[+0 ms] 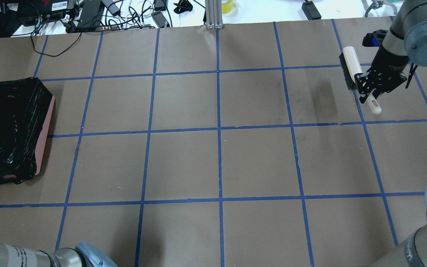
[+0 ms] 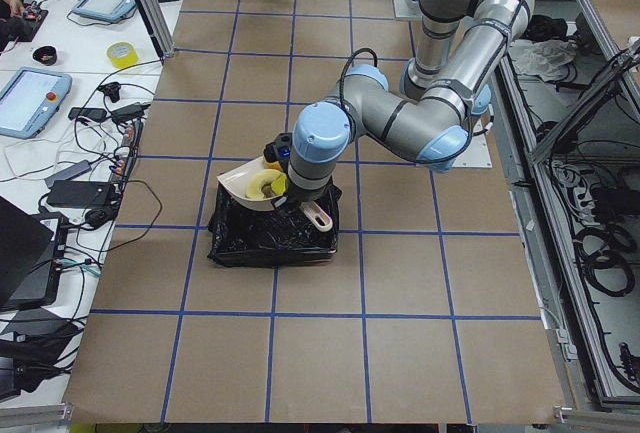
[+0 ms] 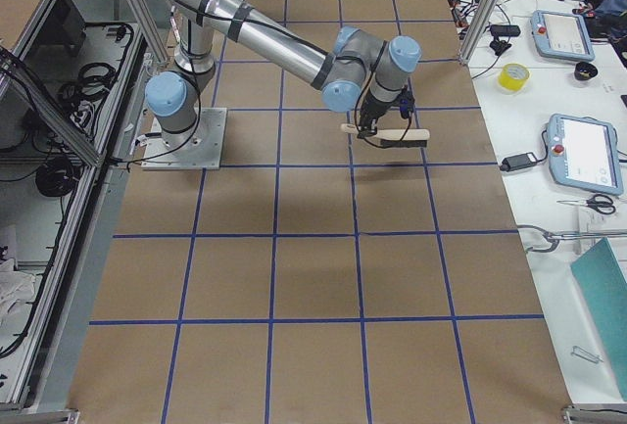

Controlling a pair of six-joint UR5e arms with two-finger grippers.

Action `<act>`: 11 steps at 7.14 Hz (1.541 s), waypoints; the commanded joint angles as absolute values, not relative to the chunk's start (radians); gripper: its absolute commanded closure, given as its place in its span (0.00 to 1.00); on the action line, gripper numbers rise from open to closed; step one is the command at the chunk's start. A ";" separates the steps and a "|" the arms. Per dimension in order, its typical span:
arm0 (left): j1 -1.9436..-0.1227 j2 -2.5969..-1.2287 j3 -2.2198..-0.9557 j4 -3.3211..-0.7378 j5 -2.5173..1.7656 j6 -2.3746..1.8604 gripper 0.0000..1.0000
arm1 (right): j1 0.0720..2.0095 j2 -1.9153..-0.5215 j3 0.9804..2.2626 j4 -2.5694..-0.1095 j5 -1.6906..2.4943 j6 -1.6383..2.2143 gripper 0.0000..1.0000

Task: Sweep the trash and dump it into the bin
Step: 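Tip the dustpan over the bin with the left gripper to dump the trash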

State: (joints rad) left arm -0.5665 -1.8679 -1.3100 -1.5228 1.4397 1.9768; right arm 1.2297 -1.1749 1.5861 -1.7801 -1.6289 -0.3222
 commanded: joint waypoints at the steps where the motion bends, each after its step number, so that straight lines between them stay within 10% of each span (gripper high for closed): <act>1: -0.528 -1.879 -1.304 -1.476 1.541 1.987 1.00 | 1.220 -1.143 1.586 -1.786 -1.631 -0.322 1.00; 6: -0.900 -1.874 -1.285 -1.392 2.280 1.944 1.00 | 1.220 -1.138 1.640 -1.810 -1.628 -0.318 1.00; 8: -0.914 -1.850 -1.386 -1.284 2.361 1.948 1.00 | 1.220 -1.138 1.640 -1.813 -1.628 -0.313 0.72; 9: -0.913 -1.850 -1.381 -1.285 2.338 1.954 1.00 | 1.220 -1.138 1.640 -1.813 -1.626 -0.313 0.42; 11: -0.902 -1.854 -1.315 -1.307 2.144 2.044 1.00 | 1.220 -1.137 1.640 -1.813 -1.626 -0.308 0.35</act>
State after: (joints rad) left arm -0.9084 -1.8500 -1.3539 -1.2930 2.2581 1.9977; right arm 1.2195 -1.1373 1.6398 -1.8130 -1.6263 -0.3108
